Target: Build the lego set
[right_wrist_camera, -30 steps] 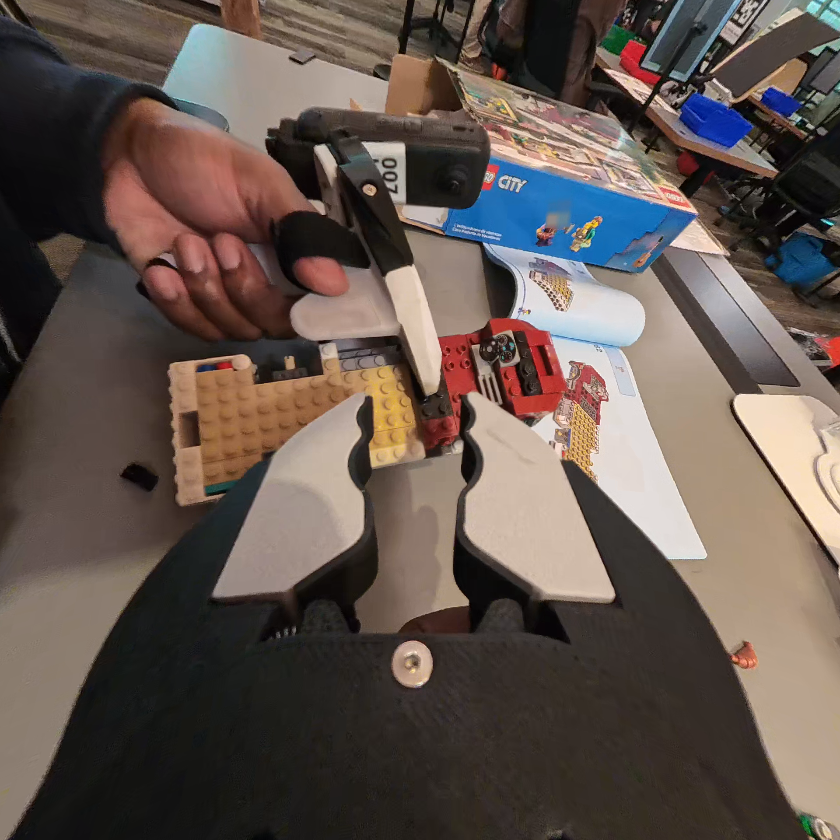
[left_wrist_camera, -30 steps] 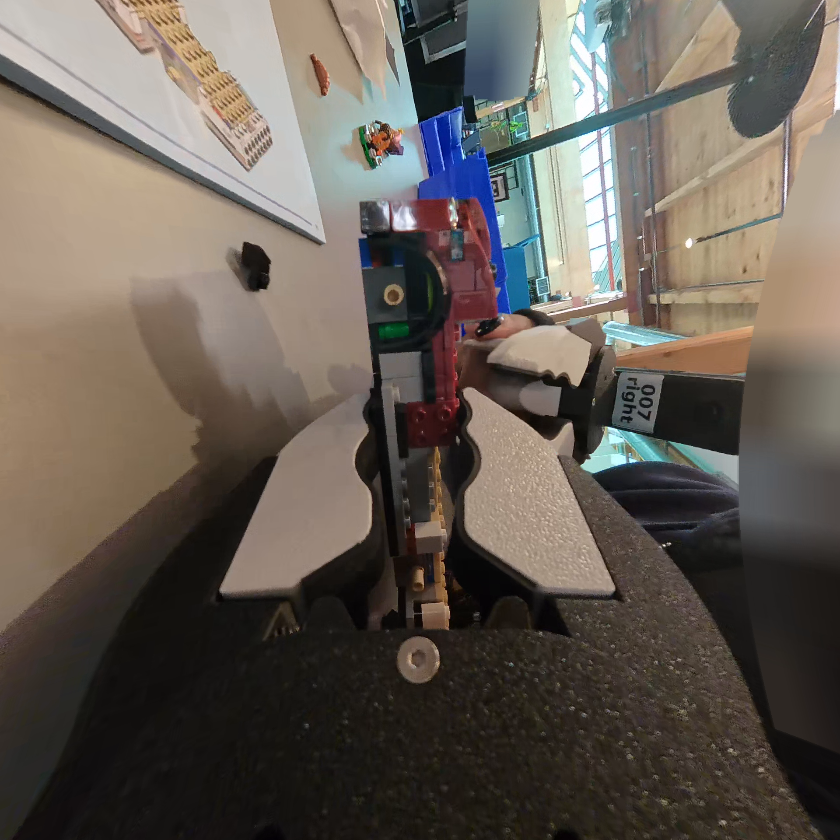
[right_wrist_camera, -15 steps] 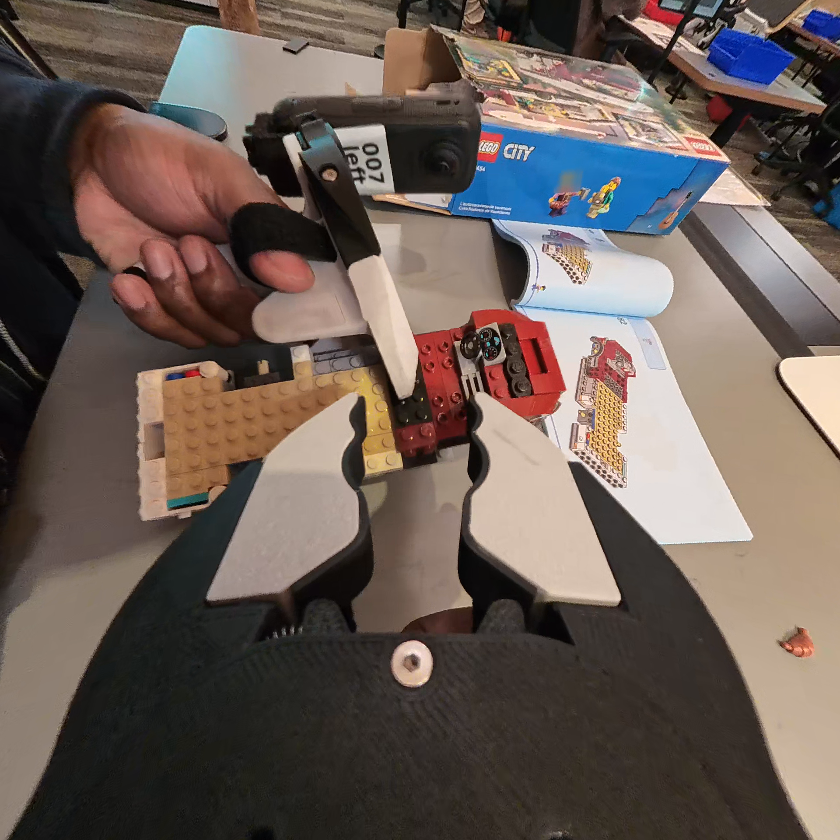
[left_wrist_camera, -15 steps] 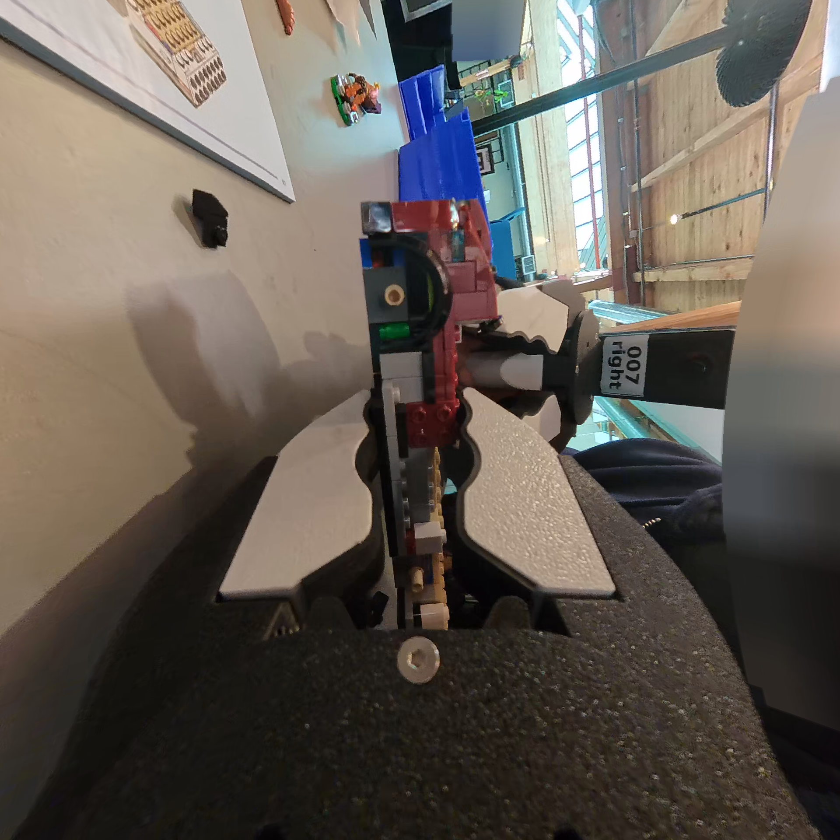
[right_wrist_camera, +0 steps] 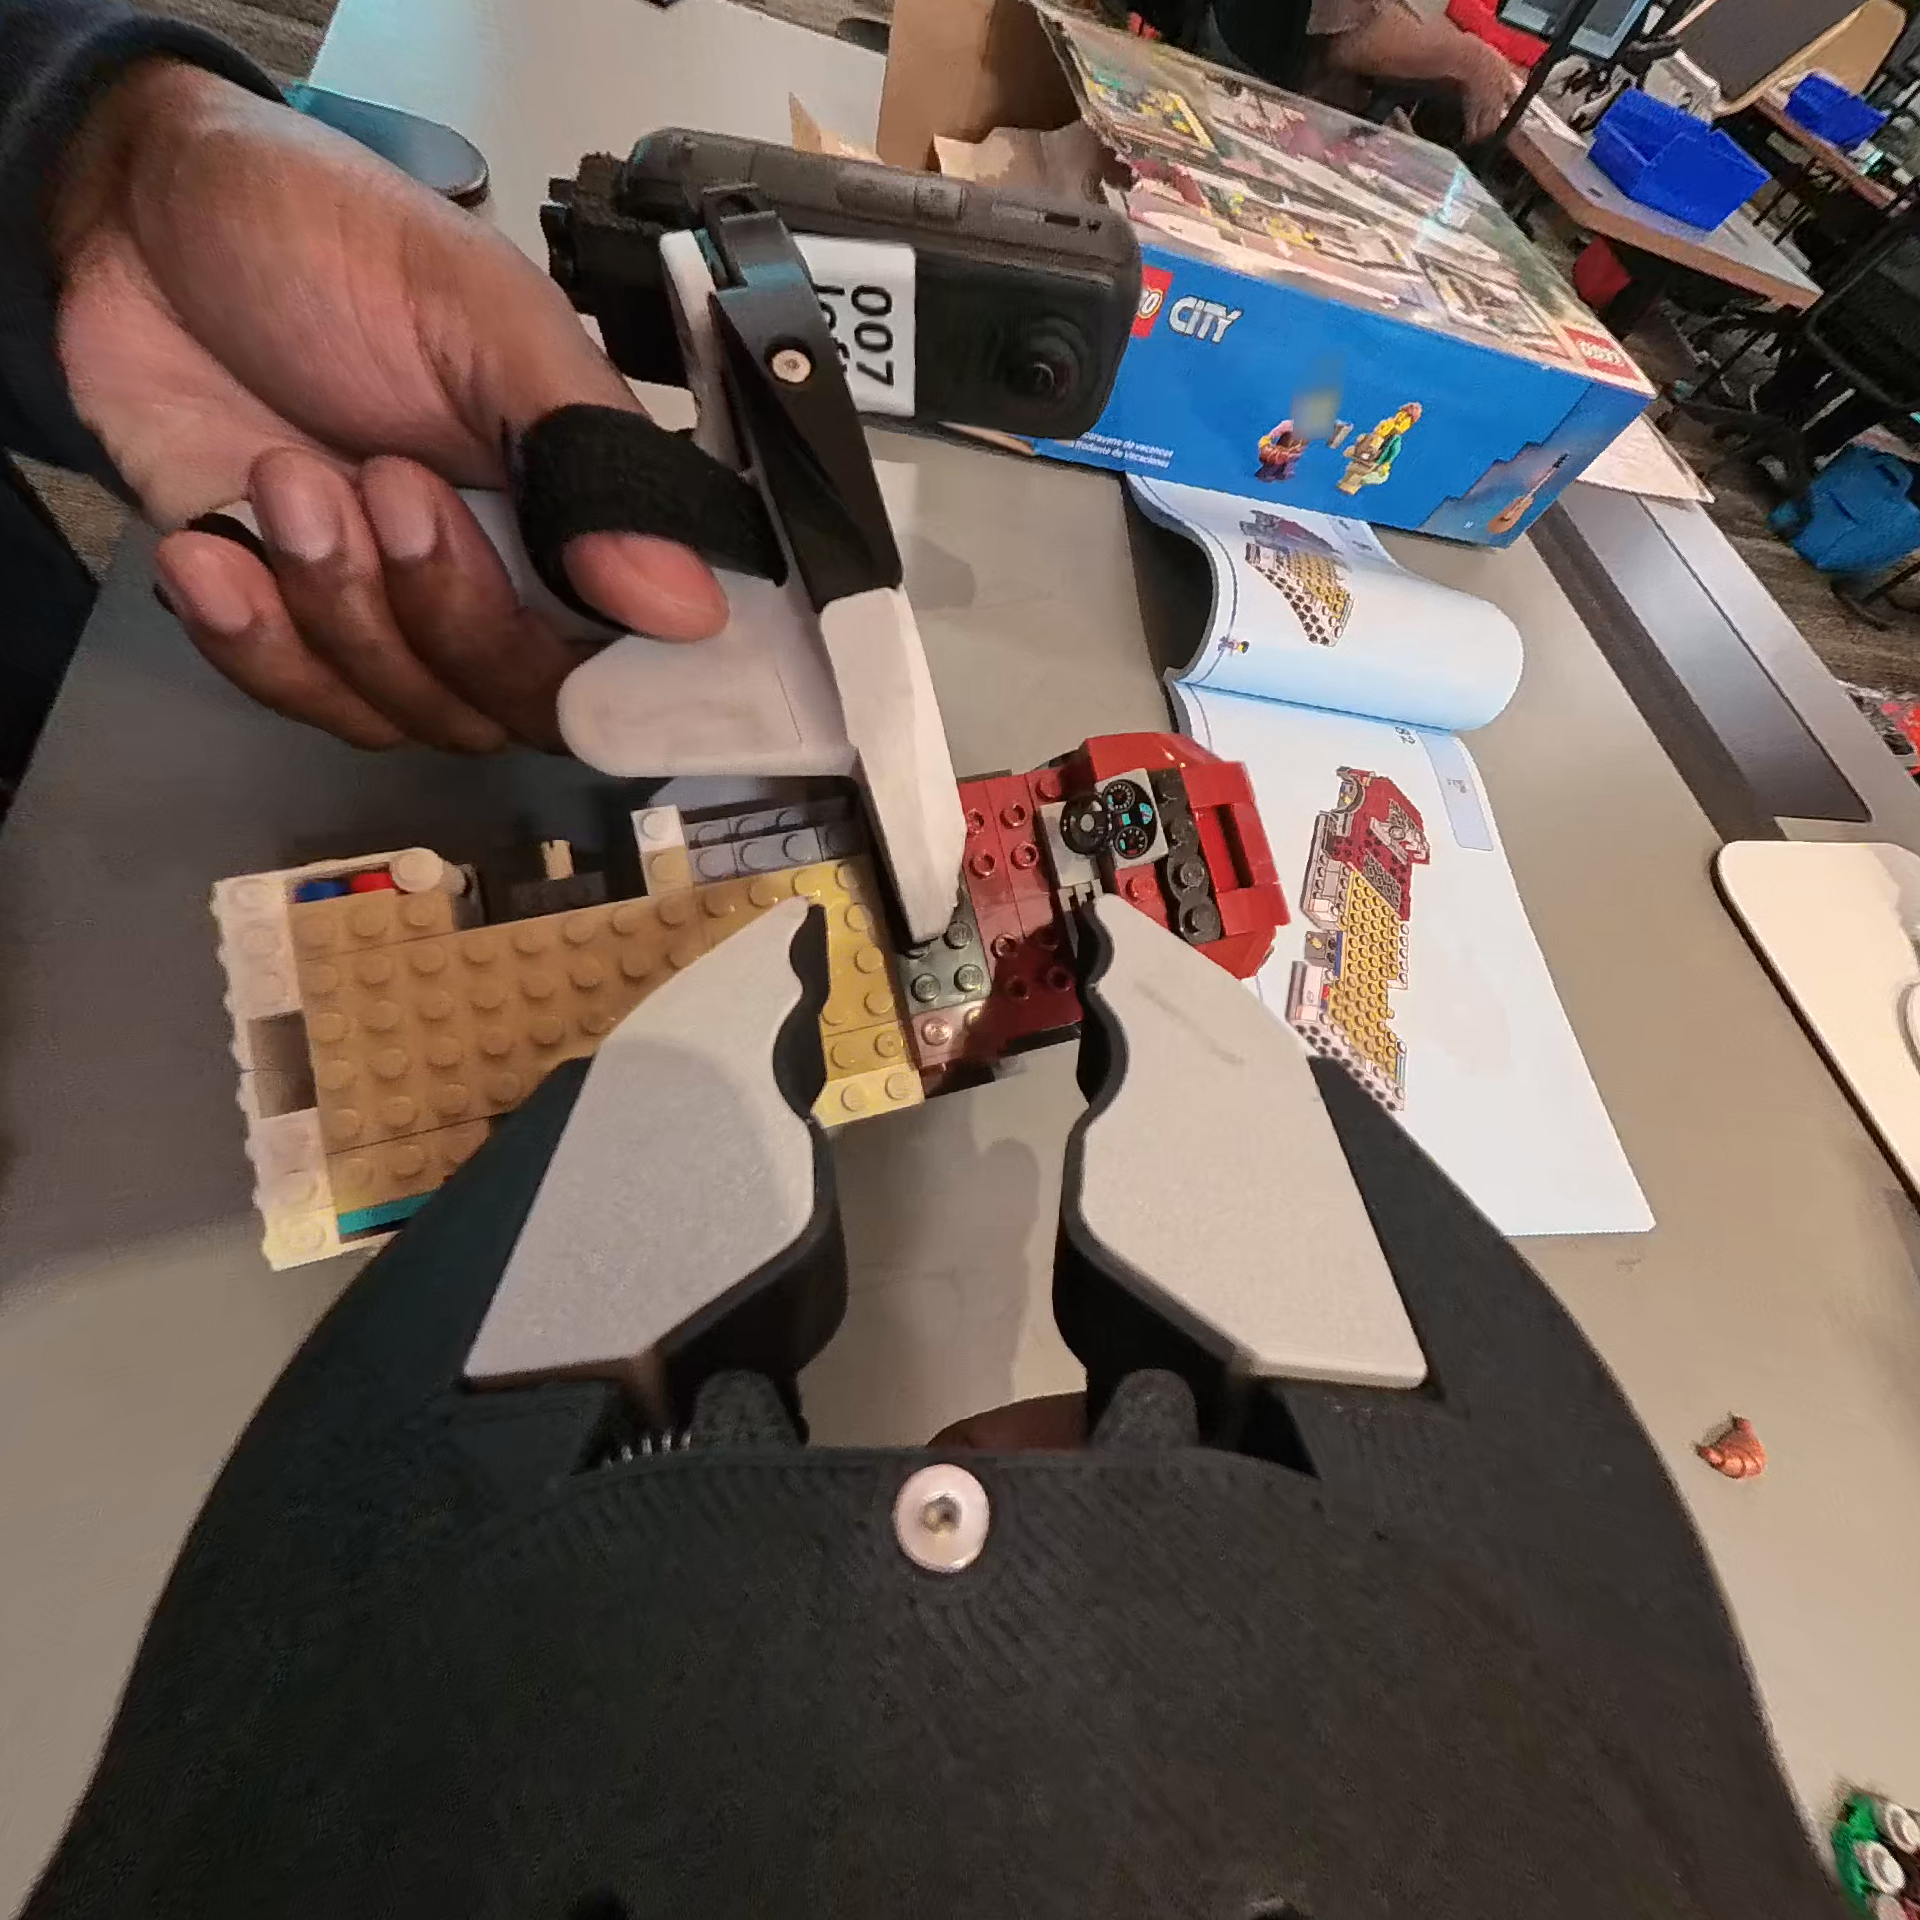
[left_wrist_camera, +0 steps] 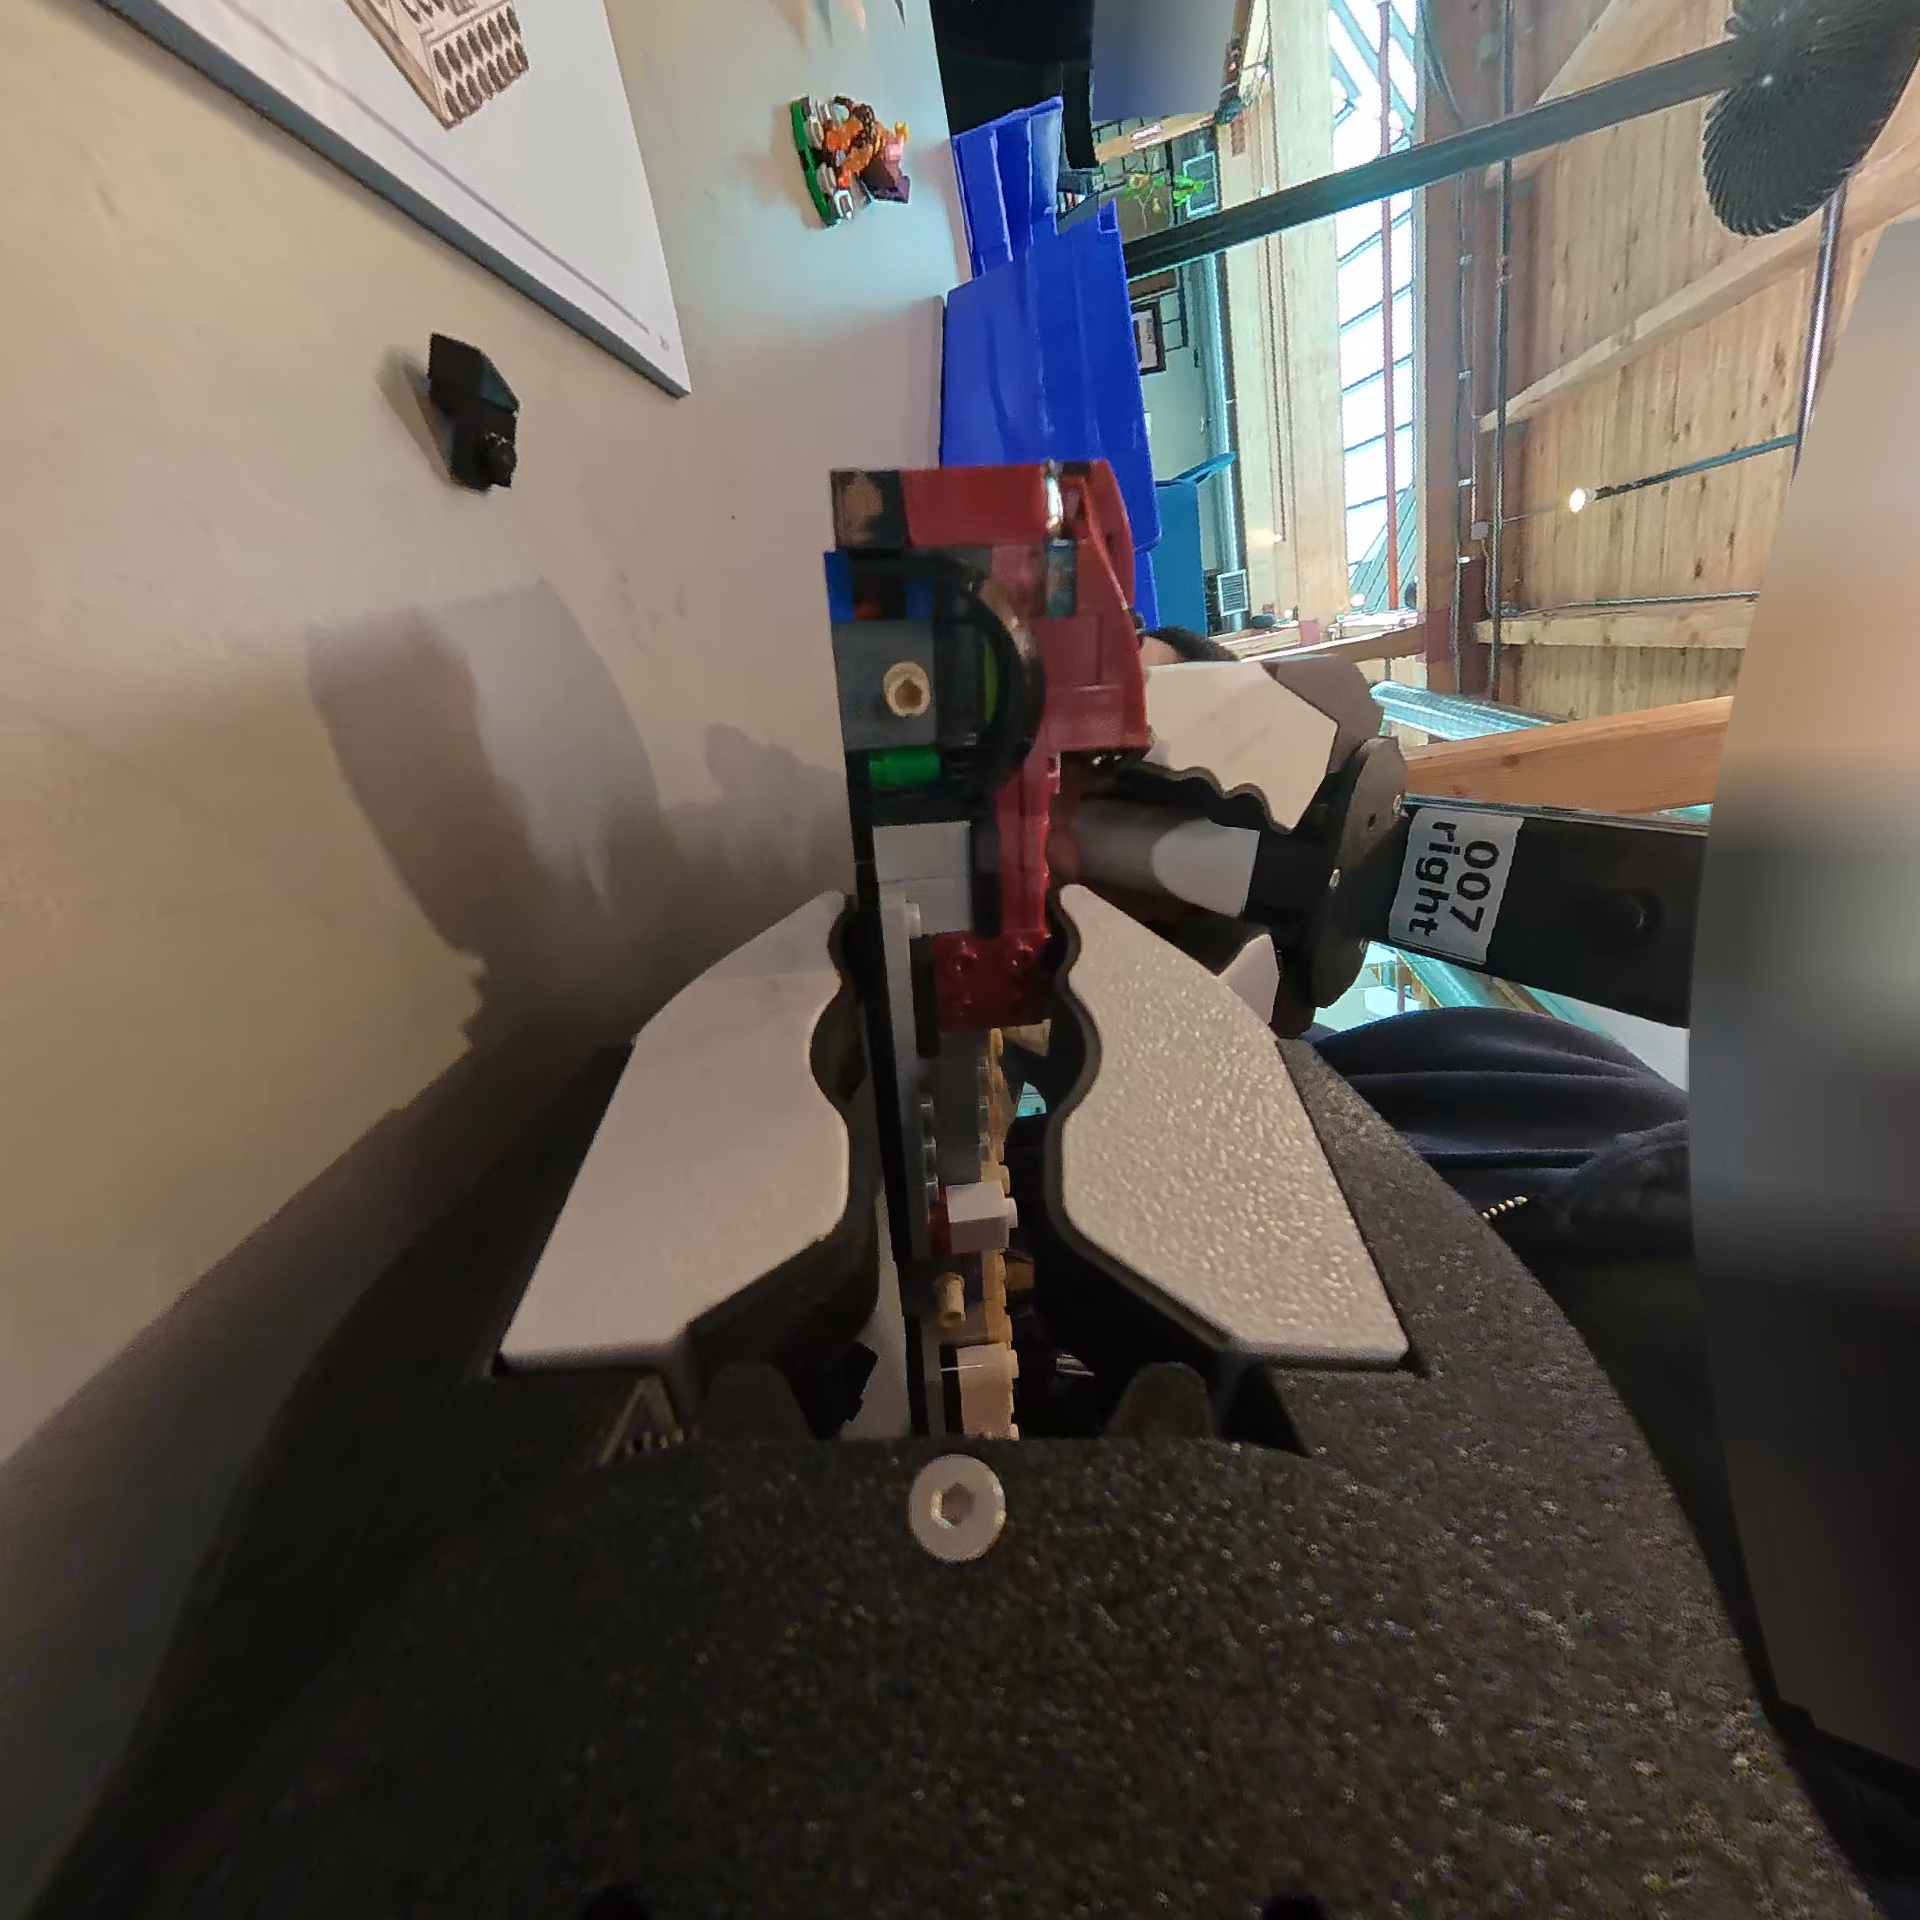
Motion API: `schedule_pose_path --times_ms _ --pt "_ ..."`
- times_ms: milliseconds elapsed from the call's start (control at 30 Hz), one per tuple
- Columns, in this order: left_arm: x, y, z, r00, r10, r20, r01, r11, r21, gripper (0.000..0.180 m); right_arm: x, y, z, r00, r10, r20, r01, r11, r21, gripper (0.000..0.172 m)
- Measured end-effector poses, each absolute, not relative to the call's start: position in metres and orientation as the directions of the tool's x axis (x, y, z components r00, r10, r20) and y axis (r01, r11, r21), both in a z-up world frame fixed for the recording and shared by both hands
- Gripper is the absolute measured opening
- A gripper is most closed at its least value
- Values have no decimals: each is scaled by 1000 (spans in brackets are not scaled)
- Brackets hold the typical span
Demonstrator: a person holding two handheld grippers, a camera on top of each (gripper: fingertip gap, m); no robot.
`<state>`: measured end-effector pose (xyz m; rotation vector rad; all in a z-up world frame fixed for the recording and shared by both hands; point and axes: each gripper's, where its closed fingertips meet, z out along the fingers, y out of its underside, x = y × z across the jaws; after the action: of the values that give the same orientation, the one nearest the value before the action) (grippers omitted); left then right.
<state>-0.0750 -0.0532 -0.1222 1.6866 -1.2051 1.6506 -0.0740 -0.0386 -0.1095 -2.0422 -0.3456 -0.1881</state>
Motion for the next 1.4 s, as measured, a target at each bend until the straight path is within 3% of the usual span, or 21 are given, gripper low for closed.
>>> schedule_pose_path --times_ms 367,667,1400 --pt "-77 -58 -124 -119 -261 958 -853 -467 -233 32 -77 -41 -112 948 189 256 316 -464 -828 46" --pt "-72 -53 -131 -90 -251 964 -843 -496 -208 31 -76 -46 -100 979 170 111 172 -405 -898 49" --pt "-47 -115 -133 -134 -391 911 -892 -353 -283 32 -4 -134 -129 961 -241 135 -48 -627 -777 24"
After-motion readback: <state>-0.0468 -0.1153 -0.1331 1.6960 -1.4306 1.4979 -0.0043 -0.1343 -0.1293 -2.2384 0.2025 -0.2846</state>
